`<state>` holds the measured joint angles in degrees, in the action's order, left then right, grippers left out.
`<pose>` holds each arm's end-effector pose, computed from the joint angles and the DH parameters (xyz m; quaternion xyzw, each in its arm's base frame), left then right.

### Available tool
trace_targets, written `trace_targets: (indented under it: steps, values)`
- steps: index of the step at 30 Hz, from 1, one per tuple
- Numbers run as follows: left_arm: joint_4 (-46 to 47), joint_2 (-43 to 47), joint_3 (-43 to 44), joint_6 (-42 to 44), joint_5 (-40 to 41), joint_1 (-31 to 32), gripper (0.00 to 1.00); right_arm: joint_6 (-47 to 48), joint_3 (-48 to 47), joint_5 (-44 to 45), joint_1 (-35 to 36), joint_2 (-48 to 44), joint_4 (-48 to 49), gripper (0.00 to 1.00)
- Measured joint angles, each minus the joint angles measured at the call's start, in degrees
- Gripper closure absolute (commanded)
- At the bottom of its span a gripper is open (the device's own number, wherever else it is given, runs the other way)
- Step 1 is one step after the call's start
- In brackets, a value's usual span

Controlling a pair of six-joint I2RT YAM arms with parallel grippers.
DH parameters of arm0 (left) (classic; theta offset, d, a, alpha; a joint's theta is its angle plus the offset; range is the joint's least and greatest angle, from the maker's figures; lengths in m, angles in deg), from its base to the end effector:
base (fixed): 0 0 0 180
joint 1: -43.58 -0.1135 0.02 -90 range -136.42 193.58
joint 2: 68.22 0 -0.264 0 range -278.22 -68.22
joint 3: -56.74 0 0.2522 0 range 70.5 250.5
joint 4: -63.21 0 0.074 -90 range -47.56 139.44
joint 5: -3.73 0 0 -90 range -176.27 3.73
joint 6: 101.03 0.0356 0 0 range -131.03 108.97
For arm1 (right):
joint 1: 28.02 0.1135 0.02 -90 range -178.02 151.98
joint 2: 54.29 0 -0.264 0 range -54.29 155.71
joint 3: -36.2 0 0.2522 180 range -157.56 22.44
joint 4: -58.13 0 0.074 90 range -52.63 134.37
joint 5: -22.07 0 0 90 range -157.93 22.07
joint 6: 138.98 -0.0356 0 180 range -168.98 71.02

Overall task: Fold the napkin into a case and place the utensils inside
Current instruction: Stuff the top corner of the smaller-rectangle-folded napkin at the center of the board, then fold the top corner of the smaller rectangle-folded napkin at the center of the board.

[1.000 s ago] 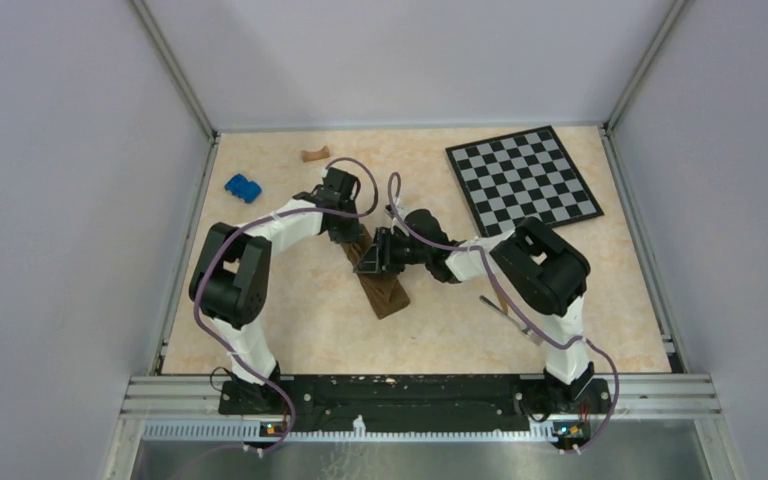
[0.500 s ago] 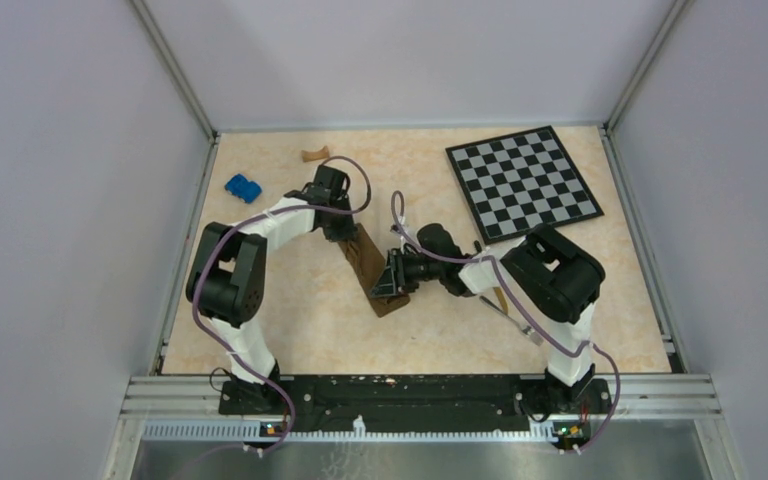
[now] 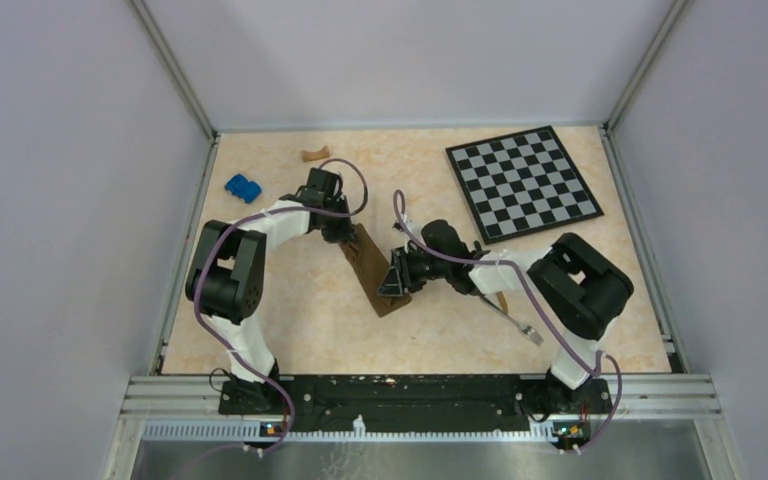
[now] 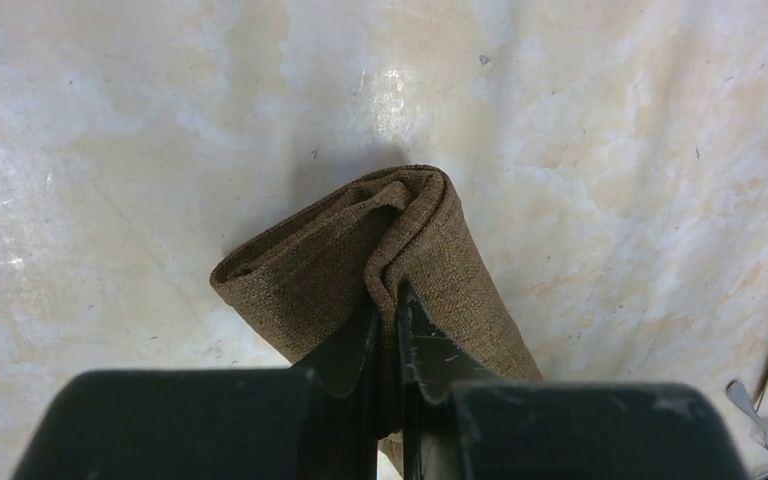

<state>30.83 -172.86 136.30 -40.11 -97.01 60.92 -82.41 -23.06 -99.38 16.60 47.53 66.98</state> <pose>0.3548 -0.1177 0.1702 -0.0717 0.9534 -0.1925 0.2210 0.2337 0.2567 0.1434 -0.2100 0.8322 0.4715 0.2023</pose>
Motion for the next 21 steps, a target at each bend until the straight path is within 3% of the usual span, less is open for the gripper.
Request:
trace_targets:
  steps: [4, 9, 15, 21]
  values:
    - [2.05, 0.00, -1.16, 0.07, -0.79, -0.07, 0.97, 1.51, -0.61, 0.98, 0.00, 0.76, -0.66, 0.74]
    - [4.57, 0.44, -3.52, -0.83, -3.02, -0.13, 0.99, 0.94, 4.92, 1.99, -0.07, 1.84, 5.51, 0.75]
    - [7.63, 2.97, -9.25, -3.74, -10.36, 0.50, 0.99, 1.88, 14.60, 5.70, -0.02, -8.96, 2.45, 0.74]
    - [10.32, 6.58, -14.99, -7.08, -16.20, 1.09, 0.97, 6.64, 16.20, 7.98, 0.02, -23.32, -13.94, 0.47]
